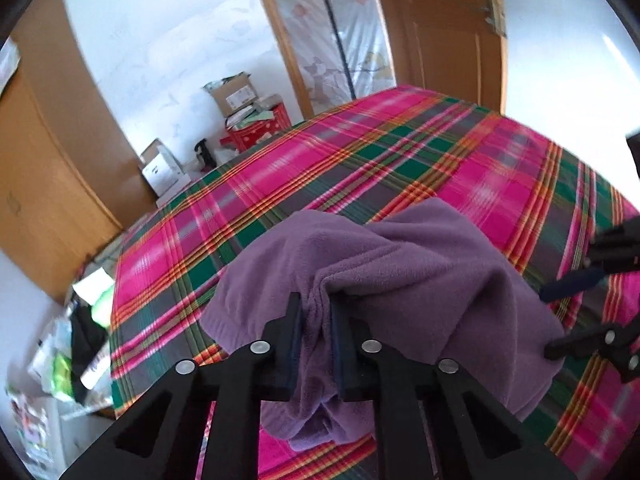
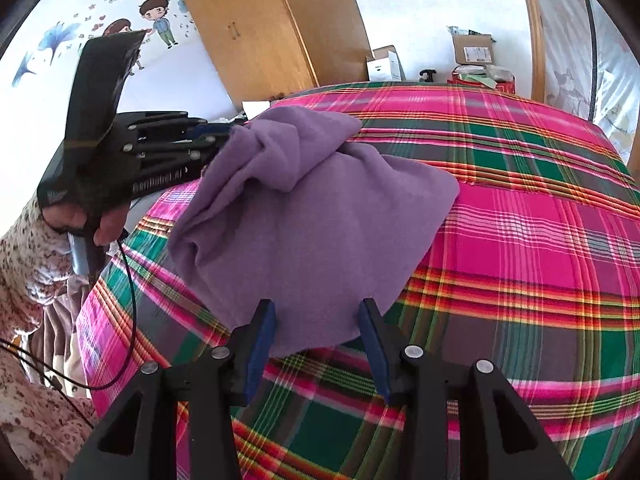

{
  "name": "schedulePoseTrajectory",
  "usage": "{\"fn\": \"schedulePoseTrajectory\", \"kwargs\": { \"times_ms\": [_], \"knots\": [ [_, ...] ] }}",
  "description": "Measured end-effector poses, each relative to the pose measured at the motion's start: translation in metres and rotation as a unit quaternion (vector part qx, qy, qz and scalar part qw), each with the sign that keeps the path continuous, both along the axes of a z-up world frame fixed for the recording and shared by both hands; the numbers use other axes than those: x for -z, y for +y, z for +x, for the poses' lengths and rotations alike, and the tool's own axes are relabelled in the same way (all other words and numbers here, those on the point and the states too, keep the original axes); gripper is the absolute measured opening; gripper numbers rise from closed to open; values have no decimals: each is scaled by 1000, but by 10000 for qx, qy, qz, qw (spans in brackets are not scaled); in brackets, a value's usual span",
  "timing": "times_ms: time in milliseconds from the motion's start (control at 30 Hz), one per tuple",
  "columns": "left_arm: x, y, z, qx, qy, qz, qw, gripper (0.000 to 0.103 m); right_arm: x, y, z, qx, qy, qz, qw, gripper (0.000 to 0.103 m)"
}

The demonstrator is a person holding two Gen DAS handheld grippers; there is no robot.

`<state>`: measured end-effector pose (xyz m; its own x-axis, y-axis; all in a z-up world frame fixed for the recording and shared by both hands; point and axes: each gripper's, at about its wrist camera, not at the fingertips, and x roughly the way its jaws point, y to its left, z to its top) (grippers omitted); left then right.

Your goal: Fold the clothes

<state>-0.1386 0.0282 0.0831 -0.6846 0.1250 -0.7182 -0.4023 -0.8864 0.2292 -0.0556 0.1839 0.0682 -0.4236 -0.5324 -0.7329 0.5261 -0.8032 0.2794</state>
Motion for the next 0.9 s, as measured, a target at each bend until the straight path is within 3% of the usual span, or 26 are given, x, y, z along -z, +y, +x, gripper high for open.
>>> {"fn": "schedulePoseTrajectory", "kwargs": {
  "times_ms": [133,367,567,733,900],
  "knots": [
    [-13,-22,-6,-491,244,105,9984,10,-3,-4,2,-18,108,-39,9999,44],
    [-24,-55,-16,-1061,303,393,9931,10,-13,-11,9,-125,364,-167,9991,45],
    [-27,-70,-16,-1271,384,425,9902,10,-7,-33,12,-217,776,544,9953,45],
    [-26,-88,-15,-1536,387,426,9865,10,-2,-27,-10,169,629,458,9968,45],
    [-26,-101,-17,-1773,365,498,9822,10,-1,-33,-2,-61,752,605,9953,45]
  ]
}}
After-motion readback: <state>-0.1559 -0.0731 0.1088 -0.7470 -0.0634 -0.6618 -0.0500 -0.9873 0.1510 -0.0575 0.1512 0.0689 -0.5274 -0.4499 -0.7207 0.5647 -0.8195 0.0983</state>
